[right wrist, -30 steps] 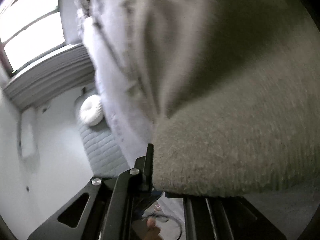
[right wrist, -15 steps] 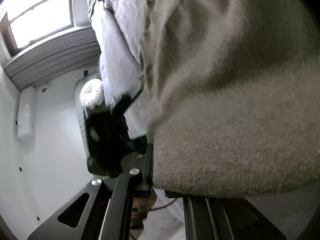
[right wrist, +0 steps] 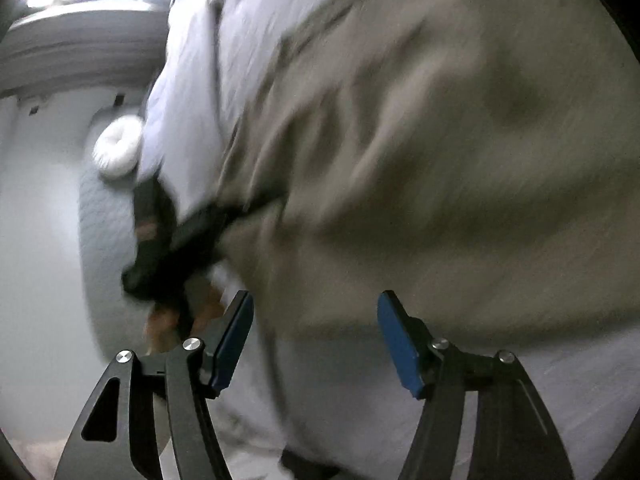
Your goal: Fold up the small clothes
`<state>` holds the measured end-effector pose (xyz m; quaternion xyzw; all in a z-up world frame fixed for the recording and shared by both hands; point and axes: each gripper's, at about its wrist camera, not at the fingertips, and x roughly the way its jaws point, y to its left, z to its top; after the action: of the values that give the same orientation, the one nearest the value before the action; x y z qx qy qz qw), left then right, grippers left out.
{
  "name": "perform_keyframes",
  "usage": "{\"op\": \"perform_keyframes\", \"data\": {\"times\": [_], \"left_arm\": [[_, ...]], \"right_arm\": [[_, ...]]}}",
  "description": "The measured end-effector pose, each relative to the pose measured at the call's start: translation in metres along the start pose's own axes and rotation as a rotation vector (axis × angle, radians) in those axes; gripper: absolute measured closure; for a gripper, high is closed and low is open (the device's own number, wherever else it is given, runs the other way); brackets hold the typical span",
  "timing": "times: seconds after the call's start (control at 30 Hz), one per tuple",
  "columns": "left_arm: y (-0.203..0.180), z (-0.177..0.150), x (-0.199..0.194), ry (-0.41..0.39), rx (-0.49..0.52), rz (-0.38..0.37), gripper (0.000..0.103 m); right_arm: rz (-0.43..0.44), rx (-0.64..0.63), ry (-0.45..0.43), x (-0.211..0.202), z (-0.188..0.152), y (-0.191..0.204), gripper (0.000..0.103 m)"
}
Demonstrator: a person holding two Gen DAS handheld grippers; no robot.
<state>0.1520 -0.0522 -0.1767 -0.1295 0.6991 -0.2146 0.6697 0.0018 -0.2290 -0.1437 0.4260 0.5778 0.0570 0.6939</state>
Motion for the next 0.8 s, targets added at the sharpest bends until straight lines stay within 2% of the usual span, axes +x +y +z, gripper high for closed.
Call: {"op": "perform_keyframes", "data": {"times": [0.03,0.07,0.13,0.17,0.23,0.27,0.3,0.37,0.5,0.67,0.8], "left_arm": [[0.001,0.001,0.000,-0.002,-0.001,0.007,0.026],[0.000,0.002,0.001,-0.008,-0.002,0.020,0.026],[-0.002,0.004,0.001,-0.026,-0.001,0.057,0.028],[0.000,0.001,-0.003,-0.039,0.001,0.077,0.033],[-0.002,0.000,-0.006,-0.061,0.009,0.090,0.067],[-0.005,0.000,-0.007,-0.068,0.011,0.073,0.073],[-0.008,0.000,-0.009,-0.078,0.017,0.081,0.074],[-0.021,0.000,-0.016,-0.105,0.048,0.119,0.077],[-0.052,-0.004,-0.047,-0.170,0.097,0.071,0.077],[-0.131,-0.008,-0.068,-0.229,0.260,0.046,0.077],[-0.202,-0.016,-0.053,-0.222,0.407,0.055,0.077]], "right_arm": [[-0.007,0.000,-0.022,-0.002,0.008,-0.001,0.080],[-0.027,0.000,-0.044,-0.002,0.016,-0.004,0.100],[-0.093,-0.014,-0.072,0.004,0.030,-0.006,0.100],[-0.118,-0.033,-0.078,0.009,0.035,-0.006,0.100],[-0.161,-0.063,-0.046,0.029,0.042,-0.006,0.100],[-0.186,-0.071,-0.008,0.040,0.041,-0.009,0.101],[-0.198,-0.081,0.021,0.049,0.040,-0.012,0.102],[-0.175,-0.079,0.016,0.047,0.040,-0.017,0.102],[-0.071,-0.048,0.033,0.029,0.038,-0.031,0.102],[0.024,-0.002,-0.010,-0.012,0.033,-0.055,0.100],[0.092,0.082,-0.095,-0.059,0.029,-0.091,0.100]]}}
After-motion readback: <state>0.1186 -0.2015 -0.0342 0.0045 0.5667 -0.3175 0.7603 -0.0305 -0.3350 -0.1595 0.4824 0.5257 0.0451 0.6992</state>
